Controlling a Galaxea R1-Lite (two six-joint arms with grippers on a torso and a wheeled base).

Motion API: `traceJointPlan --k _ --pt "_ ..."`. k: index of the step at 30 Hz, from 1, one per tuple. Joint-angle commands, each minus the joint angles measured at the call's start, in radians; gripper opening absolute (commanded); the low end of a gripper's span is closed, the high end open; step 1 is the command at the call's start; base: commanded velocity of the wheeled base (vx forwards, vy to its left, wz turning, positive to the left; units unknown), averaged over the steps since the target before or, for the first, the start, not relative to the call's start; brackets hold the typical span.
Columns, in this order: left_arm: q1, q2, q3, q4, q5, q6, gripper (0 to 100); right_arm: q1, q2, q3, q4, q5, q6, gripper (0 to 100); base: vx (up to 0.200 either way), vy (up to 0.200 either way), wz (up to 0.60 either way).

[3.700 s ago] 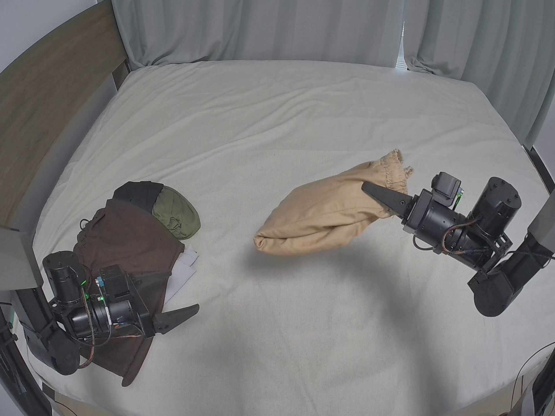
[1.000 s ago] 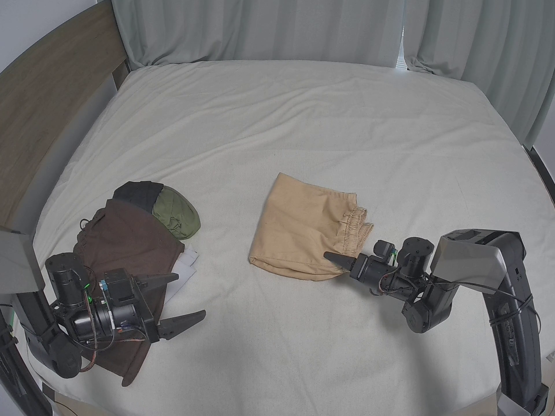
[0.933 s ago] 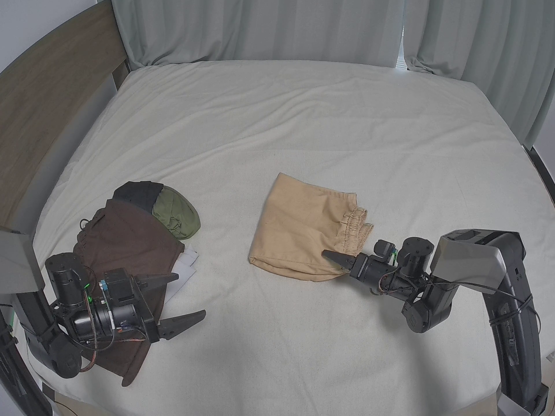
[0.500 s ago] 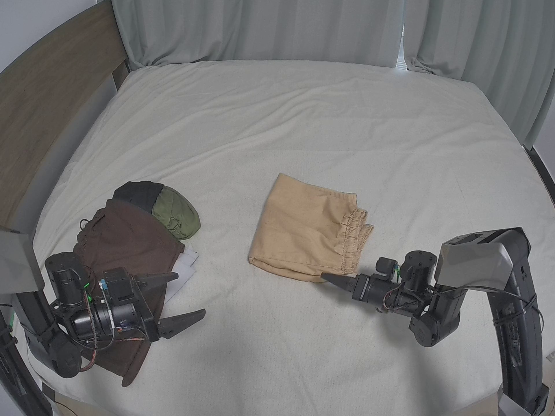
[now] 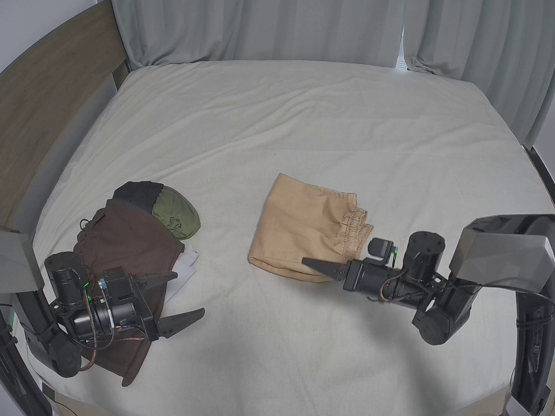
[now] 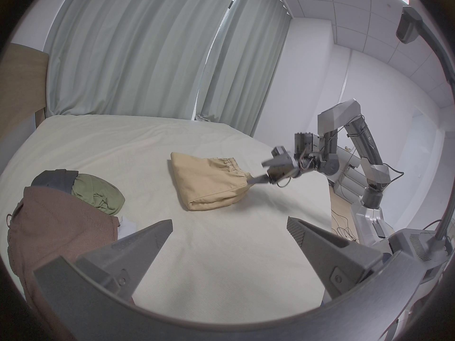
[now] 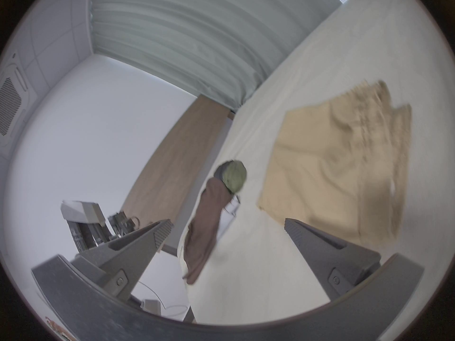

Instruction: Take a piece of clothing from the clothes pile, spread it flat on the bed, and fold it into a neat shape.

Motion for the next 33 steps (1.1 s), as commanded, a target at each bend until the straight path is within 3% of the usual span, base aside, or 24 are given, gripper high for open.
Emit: traceJointPlan --k 1,13,23,33 --pt "0.001 0.006 -0.002 -0.001 0.000 0.000 100 -0.058 -0.044 -0.140 0.017 0.002 0.045 100 0.000 0.000 0.00" --pt "0.001 0.003 0.000 -0.001 0.000 0.001 100 -0.154 0.157 -0.345 0.099 0.001 0.045 100 0.000 0.000 0.00" --pt "0.001 0.006 0.004 -0.001 0.000 0.003 100 -0.160 0.248 -0.352 0.088 -0.003 0.025 100 0.000 0.000 0.00" --pt "-0.004 0.003 0.010 -0.001 -0.017 0.004 100 -0.162 0.183 -0.313 0.060 -0.001 0.019 100 0.000 0.000 0.00"
